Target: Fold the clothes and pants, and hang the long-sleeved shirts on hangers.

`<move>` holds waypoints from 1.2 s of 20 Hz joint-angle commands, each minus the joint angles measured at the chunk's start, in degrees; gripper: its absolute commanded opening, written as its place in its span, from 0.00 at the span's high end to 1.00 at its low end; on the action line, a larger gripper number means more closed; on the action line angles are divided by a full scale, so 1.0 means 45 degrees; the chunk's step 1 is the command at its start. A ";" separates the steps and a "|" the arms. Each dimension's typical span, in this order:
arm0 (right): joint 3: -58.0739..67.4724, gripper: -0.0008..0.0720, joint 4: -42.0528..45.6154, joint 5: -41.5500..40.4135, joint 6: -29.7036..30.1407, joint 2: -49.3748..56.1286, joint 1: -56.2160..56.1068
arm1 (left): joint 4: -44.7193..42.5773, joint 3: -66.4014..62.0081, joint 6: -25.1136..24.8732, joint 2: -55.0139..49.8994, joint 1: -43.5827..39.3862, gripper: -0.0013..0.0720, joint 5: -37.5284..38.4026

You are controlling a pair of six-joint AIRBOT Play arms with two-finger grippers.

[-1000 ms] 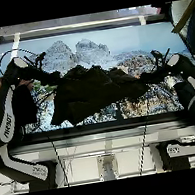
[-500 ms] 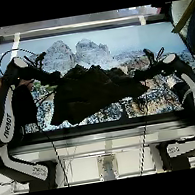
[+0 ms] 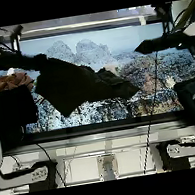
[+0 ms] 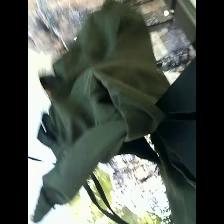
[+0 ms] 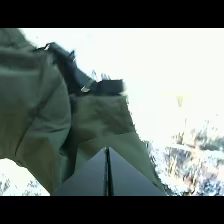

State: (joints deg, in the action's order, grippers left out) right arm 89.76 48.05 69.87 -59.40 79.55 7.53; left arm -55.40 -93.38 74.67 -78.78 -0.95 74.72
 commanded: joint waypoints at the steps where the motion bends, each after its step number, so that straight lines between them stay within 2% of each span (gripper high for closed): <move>1: 0.0588 0.98 0.0461 0.1127 -0.0656 -0.0879 -0.0005 | -0.0175 0.0743 0.0024 0.1044 -0.0554 0.95 0.0704; 2: 0.0583 0.94 0.0466 0.1860 -0.0670 -0.0879 -0.0015 | -0.0160 0.1613 0.0369 0.1039 -0.0923 0.95 0.0709; 4: 0.0559 0.69 0.0476 0.2866 -0.1035 -0.0835 -0.0015 | 0.0272 0.3900 0.0661 0.1039 -0.2021 0.95 -0.0257; 5: 0.0563 0.65 0.0476 0.3036 -0.1039 -0.0840 -0.0015 | 0.1185 0.5090 0.0738 0.1035 -0.2739 0.95 -0.1360; 7: 0.0563 0.65 0.0481 0.2943 -0.1137 -0.0835 -0.0015 | 0.3439 0.7135 0.0447 0.0952 -0.4648 0.95 -0.4493; 9: 0.0563 0.65 0.0481 0.2934 -0.1277 -0.0811 -0.0015 | 0.4138 0.7684 -0.0068 0.0534 -0.6572 0.94 -0.6878; 10: 0.0563 0.65 0.0495 0.3002 -0.1282 -0.0816 -0.0015 | 0.4124 0.7558 -0.0559 0.0369 -0.7125 0.74 -0.7664; 11: 0.0563 0.65 0.0597 0.3206 -0.1336 -0.0816 -0.0015 | 0.4085 0.7368 -0.1229 0.0379 -0.7242 0.21 -0.8170; 12: 0.0563 0.65 0.0821 0.3468 -0.1350 -0.0816 -0.0015 | 0.3818 0.6989 -0.1350 0.0447 -0.6960 0.03 -0.8369; 16: 0.0563 0.65 0.1778 0.3895 -0.1394 -0.0811 -0.0015 | 0.3293 0.5965 -0.0612 0.0981 -0.3735 0.03 -0.8281; 17: 0.0563 0.63 0.1739 0.3905 -0.1593 -0.0811 -0.0019 | 0.2550 0.5979 0.0015 0.0947 -0.2778 0.03 -0.7703; 18: 0.0563 0.50 0.1613 0.3929 -0.1656 -0.0811 -0.0019 | 0.1554 0.5984 0.0903 0.0850 -0.1923 0.03 -0.6732; 20: 0.0563 0.46 0.1418 0.3925 -0.1656 -0.0811 -0.0102 | 0.0277 0.6096 0.2055 0.0568 -0.0398 0.03 -0.4760; 21: 0.0563 0.46 0.1316 0.3925 -0.1763 -0.0806 -0.0277 | 0.0316 0.6203 0.2079 0.0408 0.0155 0.03 -0.4250; 24: 0.0563 0.46 0.1132 0.3857 -0.1996 -0.0782 -0.1734 | 0.0311 0.6436 0.2079 -0.0345 0.0821 0.03 -0.4119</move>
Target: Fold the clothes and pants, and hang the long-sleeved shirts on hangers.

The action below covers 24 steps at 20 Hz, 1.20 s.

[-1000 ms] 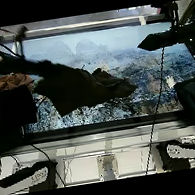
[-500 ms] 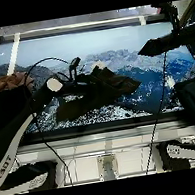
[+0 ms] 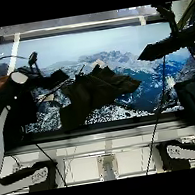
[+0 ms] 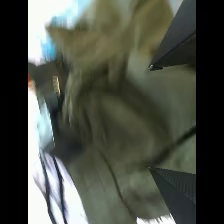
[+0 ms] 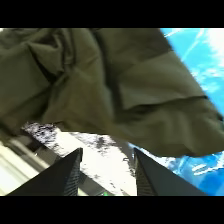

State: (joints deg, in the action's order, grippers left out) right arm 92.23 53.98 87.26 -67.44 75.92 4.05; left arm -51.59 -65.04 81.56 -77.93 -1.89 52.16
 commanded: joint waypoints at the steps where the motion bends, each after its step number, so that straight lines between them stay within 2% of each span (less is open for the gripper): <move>1: 0.0015 0.46 -0.0165 -0.0112 -0.0233 0.0087 -0.1685 | -0.0403 0.0131 0.0549 -0.0889 0.1020 0.03 0.0899; 4: 0.0015 0.46 0.0826 -0.0918 -0.0253 0.0442 -0.4235 | -0.0102 0.0131 0.0447 -0.1967 0.0753 0.03 0.0908; 8: 0.0015 0.46 0.3487 -0.0947 -0.1277 0.0855 -0.6130 | -0.0355 0.0117 -0.0185 -0.2361 0.1462 0.03 0.0869; 11: 0.0015 0.46 0.3347 -0.1200 -0.1996 0.1025 -0.6173 | -0.0219 0.0117 -0.0291 -0.2555 0.2161 0.04 0.0699; 14: 0.0015 0.46 0.2953 -0.1239 -0.2696 0.1112 -0.6173 | 0.1608 0.0107 -0.1880 -0.3109 0.1987 0.04 0.0578; 19: 0.0010 0.46 0.2730 -0.1205 -0.2807 0.1239 -0.7271 | 0.2754 -0.0845 -0.2025 -0.4770 0.1185 0.06 0.0287; 21: 0.0010 0.46 0.2783 -0.1234 -0.2807 0.1676 -0.8082 | 0.3225 -0.1399 -0.2040 -0.5153 0.1049 0.20 0.0058; 22: 0.0010 0.46 0.2783 -0.1234 -0.2807 0.2025 -0.8485 | 0.3356 -0.1613 -0.2040 -0.5255 0.1001 0.22 0.0000; 23: 0.0010 0.46 0.2788 -0.1234 -0.2793 0.2463 -0.8874 | 0.3395 -0.1773 -0.2040 -0.5314 0.1001 0.38 -0.0029; 24: 0.0010 0.45 0.2783 -0.1234 -0.2744 0.2919 -0.9228 | 0.3390 -0.1817 -0.2055 -0.5323 0.0996 0.70 -0.0092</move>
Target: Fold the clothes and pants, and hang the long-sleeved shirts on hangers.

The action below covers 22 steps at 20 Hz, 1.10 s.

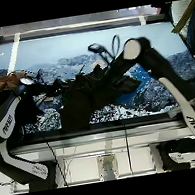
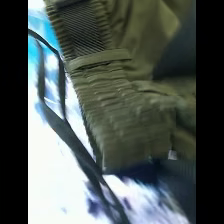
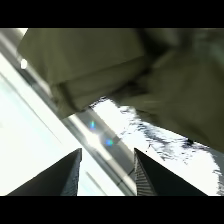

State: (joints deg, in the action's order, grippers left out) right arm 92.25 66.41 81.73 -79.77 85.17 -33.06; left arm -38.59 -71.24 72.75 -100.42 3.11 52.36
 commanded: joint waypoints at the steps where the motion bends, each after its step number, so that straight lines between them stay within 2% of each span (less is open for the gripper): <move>1: 0.0005 0.30 0.0019 0.0039 0.0000 0.1341 -0.1336 | 0.0500 -0.0437 -0.0345 -0.0325 -0.0117 0.94 -0.0155; 2: 0.0005 0.20 0.0015 0.0175 0.0209 0.1836 -0.1715 | 0.0486 -0.0437 -0.0423 -0.0325 -0.0112 0.95 -0.0151; 4: 0.0010 0.12 0.0000 0.0267 0.0568 0.2662 -0.2448 | 0.0500 -0.0437 -0.0418 -0.0311 -0.0102 0.95 -0.0151; 5: 0.0010 0.11 0.0015 0.0097 0.0646 0.3007 -0.2817 | 0.0500 -0.0437 -0.0418 -0.0311 -0.0102 0.95 -0.0141; 6: 0.0010 0.02 0.0165 -0.0058 0.0651 0.3293 -0.3104 | 0.0500 -0.0437 -0.0418 -0.0311 -0.0102 0.95 -0.0117; 8: 0.0010 0.02 0.0991 -0.0185 0.0641 0.3954 -0.3648 | 0.0500 -0.0437 -0.0418 -0.0311 -0.0102 0.95 0.0000; 10: 0.0010 0.02 0.0665 -0.0345 0.0636 0.4585 -0.3915 | 0.0495 -0.0437 -0.0423 -0.0311 -0.0102 0.95 0.0131; 14: 0.0053 0.02 0.0617 -0.2395 0.0097 0.4911 -0.3978 | 0.0500 -0.0437 -0.0423 -0.0311 -0.0087 0.95 0.0233; 19: 0.0049 0.05 0.0495 -0.3968 -0.0831 0.5003 -0.3959 | 0.0500 -0.0437 -0.0427 -0.0311 -0.0087 0.95 0.0248; 20: 0.0053 0.10 0.0753 -0.4337 -0.1331 0.5013 -0.3954 | 0.0500 -0.0437 -0.0427 -0.0311 -0.0087 0.95 0.0291; 22: 0.0053 0.31 0.1355 -0.4439 -0.2040 0.5013 -0.3857 | 0.0500 -0.0437 -0.0568 -0.0306 -0.0087 0.95 0.0335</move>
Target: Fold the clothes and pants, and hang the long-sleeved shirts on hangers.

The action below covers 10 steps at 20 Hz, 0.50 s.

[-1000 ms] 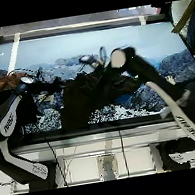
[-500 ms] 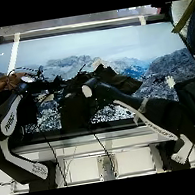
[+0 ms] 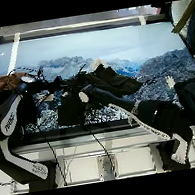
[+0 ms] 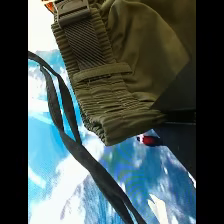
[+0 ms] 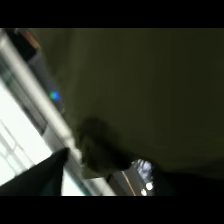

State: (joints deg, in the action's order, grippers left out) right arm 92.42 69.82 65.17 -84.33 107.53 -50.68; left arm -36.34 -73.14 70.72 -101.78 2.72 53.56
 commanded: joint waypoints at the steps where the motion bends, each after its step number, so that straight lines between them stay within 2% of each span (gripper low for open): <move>1: 0.0015 0.50 0.0952 -0.0461 -0.1185 0.0044 0.0146 | -0.0005 -0.0015 -0.0165 0.0005 0.0000 0.95 0.0068; 2: 0.0015 0.90 0.1311 -0.0019 -0.1171 0.0044 0.0253 | -0.0005 -0.0015 -0.0175 0.0024 0.0034 0.95 0.0063; 3: 0.0015 0.98 0.1632 0.0568 -0.1166 0.0034 0.0432 | -0.0010 -0.0015 -0.0311 0.0092 0.0087 0.95 0.0063; 7: 0.0029 0.98 0.3259 0.3157 -0.1166 -0.0704 0.1545 | -0.0112 -0.0019 -0.0738 0.1341 0.1005 0.95 0.0325; 10: 0.0325 0.98 0.4357 0.4328 -0.1151 -0.2399 0.2492 | -0.0233 -0.0015 -0.0971 0.3099 0.1991 0.95 0.1622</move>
State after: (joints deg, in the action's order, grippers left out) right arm 92.97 83.74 77.54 -89.23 101.93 -42.89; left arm -36.86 -73.14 67.55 -93.71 8.25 56.51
